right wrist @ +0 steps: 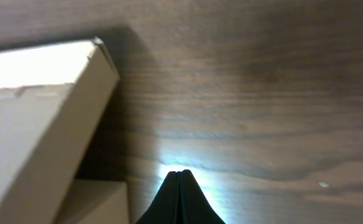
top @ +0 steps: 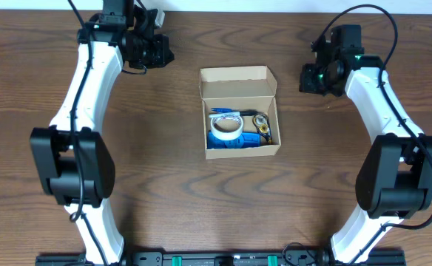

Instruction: Pack container

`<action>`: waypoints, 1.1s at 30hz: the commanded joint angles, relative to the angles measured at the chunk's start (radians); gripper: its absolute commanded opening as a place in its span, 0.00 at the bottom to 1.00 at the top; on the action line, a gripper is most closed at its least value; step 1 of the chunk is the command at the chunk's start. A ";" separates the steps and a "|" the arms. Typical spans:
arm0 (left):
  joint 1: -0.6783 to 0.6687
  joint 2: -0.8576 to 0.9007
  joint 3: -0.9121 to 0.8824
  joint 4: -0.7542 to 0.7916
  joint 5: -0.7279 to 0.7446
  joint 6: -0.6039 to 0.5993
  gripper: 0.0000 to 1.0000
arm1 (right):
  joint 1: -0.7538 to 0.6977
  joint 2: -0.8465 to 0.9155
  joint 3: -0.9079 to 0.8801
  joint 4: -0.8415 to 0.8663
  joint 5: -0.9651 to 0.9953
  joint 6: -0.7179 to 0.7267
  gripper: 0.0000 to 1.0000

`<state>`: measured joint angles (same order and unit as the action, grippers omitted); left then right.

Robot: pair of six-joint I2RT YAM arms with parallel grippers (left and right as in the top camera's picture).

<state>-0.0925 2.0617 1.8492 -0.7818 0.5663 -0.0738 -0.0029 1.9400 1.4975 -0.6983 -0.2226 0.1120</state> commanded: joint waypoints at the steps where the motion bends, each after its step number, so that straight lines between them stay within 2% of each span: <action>1: 0.006 0.050 0.021 -0.010 0.032 -0.082 0.06 | -0.005 0.016 -0.029 0.039 -0.074 0.092 0.01; 13: -0.020 0.164 0.021 -0.085 0.073 -0.129 0.06 | -0.004 0.164 -0.030 0.119 -0.273 0.169 0.01; 17: -0.021 0.208 0.021 -0.084 0.163 -0.130 0.06 | -0.004 0.202 -0.030 0.131 -0.312 0.204 0.01; 27: -0.062 0.262 0.021 -0.070 0.188 -0.160 0.06 | 0.024 0.239 -0.030 0.209 -0.356 0.303 0.02; 33: -0.067 0.265 0.021 -0.021 0.258 -0.184 0.06 | 0.034 0.254 -0.030 0.228 -0.399 0.330 0.01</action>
<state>-0.1635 2.3173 1.8507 -0.8177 0.7670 -0.2260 0.0193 2.1658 1.4750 -0.4763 -0.5774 0.4019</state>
